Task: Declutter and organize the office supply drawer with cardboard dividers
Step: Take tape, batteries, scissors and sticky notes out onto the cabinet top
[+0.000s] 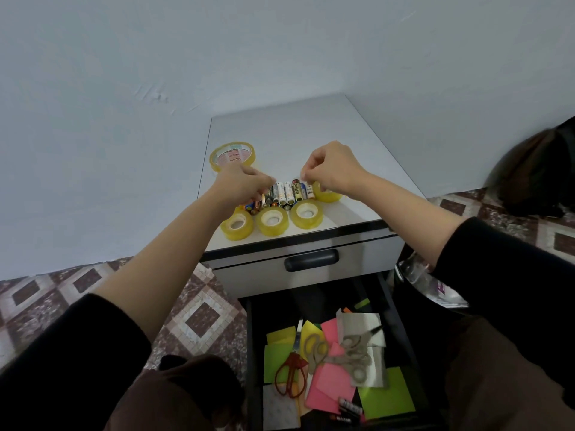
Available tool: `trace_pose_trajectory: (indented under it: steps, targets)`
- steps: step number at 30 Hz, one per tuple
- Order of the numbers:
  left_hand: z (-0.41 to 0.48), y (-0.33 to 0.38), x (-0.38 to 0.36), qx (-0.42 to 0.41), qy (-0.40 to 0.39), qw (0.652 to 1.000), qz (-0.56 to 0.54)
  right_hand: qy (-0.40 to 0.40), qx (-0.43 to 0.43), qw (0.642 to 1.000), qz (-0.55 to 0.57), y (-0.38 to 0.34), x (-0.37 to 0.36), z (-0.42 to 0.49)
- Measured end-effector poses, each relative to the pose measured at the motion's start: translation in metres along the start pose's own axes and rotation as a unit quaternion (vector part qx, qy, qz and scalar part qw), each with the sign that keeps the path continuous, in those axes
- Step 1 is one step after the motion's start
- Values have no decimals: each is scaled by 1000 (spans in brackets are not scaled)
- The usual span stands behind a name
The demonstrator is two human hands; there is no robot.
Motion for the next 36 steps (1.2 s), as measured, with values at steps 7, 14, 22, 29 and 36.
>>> trace_pose_trajectory:
  steps: [7, 14, 22, 29, 36]
  targets:
    - [-58, -19, -45, -88, -33, 990, -102, -32, 10, 994, 100, 36, -24, -69]
    - [-93, -116, -124, -22, -81, 992, -90, -120, -45, 985, 113, 110, -102, -116]
    - [-108, -219, -190, 91, -171, 977, -84, -221, -120, 967, 35, 188, -186, -144]
    - [-107, -275, -241, 159, -248, 953, -76, -287, -180, 936, -96, 251, -231, -159]
    - [-93, -304, -276, 176, -291, 940, -3, -375, -212, 874, -226, 283, -266, -176]
Point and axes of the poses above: each hand's wrist, its own z-axis towards the middle knuckle, its own x-axis out of the back of the hand, y = z × x, the point moved 9 cm from there along z, towards the middle knuckle, and after that the axes turned 10 degrees about -y, right-handed, at the moved point
